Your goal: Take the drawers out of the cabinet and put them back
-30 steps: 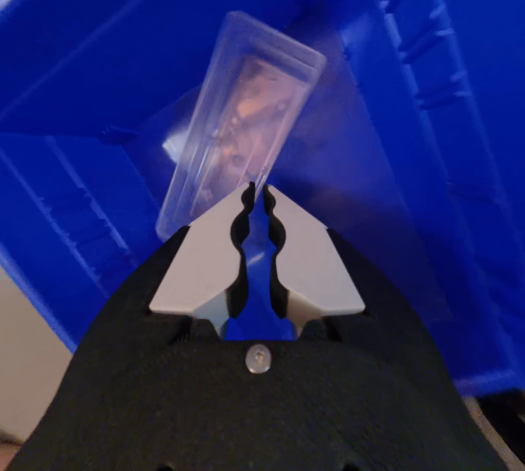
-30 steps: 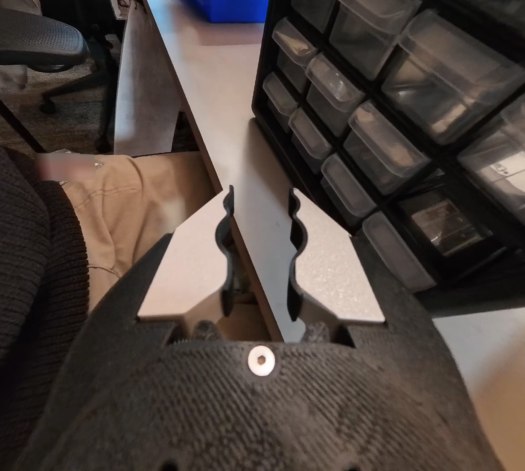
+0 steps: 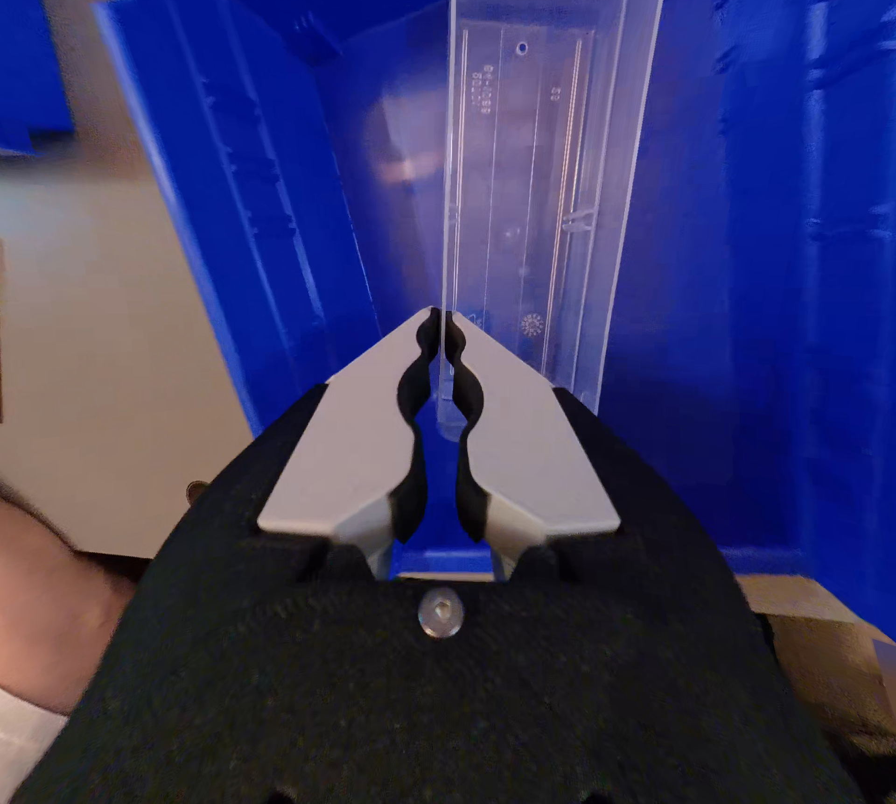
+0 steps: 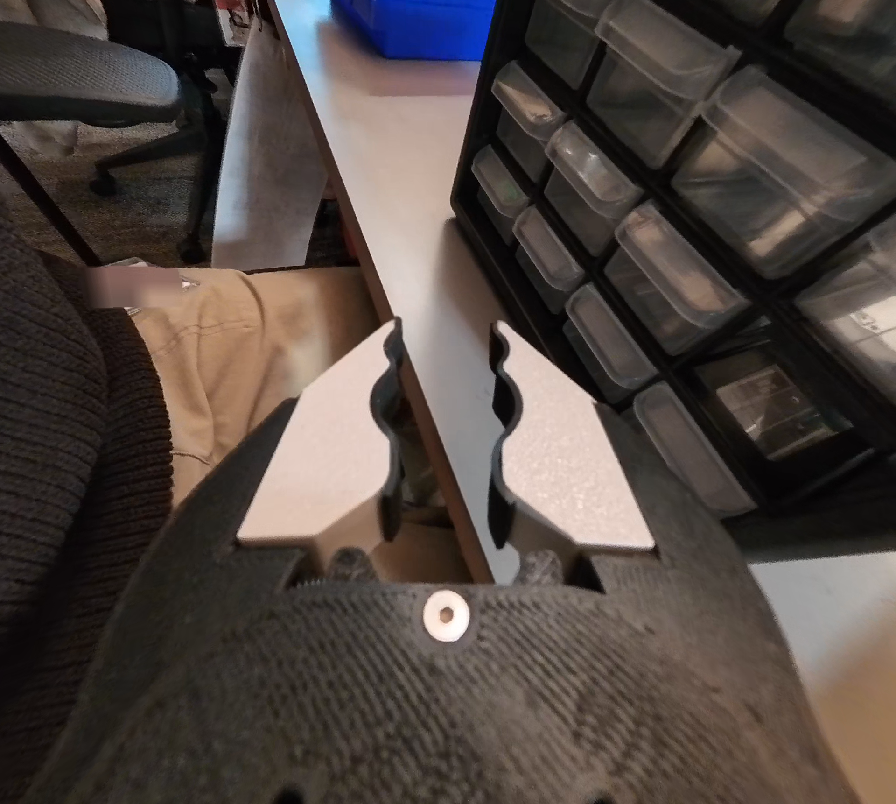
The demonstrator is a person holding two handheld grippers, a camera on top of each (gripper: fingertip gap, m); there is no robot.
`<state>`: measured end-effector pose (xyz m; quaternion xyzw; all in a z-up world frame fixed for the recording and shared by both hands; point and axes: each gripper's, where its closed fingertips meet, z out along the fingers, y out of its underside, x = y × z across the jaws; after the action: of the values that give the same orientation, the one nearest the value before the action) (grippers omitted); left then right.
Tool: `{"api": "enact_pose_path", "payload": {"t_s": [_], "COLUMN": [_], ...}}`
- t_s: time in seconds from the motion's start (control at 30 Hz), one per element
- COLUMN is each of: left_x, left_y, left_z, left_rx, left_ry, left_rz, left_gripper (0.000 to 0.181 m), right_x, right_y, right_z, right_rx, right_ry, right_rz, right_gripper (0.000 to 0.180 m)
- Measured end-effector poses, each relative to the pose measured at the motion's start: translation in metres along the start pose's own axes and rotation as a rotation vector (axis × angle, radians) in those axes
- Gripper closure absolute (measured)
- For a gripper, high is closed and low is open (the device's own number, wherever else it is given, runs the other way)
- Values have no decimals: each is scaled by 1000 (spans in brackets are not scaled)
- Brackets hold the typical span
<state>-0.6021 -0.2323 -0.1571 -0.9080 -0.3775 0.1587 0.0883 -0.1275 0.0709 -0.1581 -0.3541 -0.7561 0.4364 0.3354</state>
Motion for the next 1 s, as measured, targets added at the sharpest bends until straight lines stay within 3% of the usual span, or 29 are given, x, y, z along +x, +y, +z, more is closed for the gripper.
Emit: {"api": "enact_pose_path", "payload": {"t_s": [0.2, 0.53, 0.57, 0.6, 0.77, 0.9, 1.0], "left_x": [31, 199, 219, 241, 355, 418, 458], "left_y": [7, 52, 59, 67, 105, 110, 117], "left_z": [-79, -212, -220, -225, -229, -230, -226], "left_rx": [202, 564, 585, 597, 654, 737, 723], "left_ry": [-5, 144, 179, 219, 392, 496, 614], "left_rz": [11, 216, 231, 248, 364, 353, 338], "left_gripper": [180, 181, 181, 181, 180, 181, 181], "right_x": [0, -11, -12, -11, -43, -77, -94], "right_y": [-19, -51, -54, -55, -79, -119, -121], "right_z": [-9, -16, -17, -17, -19, -38, -32], "right_rx": [94, 103, 91, 77, 161, 306, 240], "right_ry": [-28, 85, 113, 147, 36, 77, 131], "right_rz": [101, -3, -19, -13, 39, -178, -278], "right_gripper": [145, 120, 127, 135, 132, 131, 130]}}
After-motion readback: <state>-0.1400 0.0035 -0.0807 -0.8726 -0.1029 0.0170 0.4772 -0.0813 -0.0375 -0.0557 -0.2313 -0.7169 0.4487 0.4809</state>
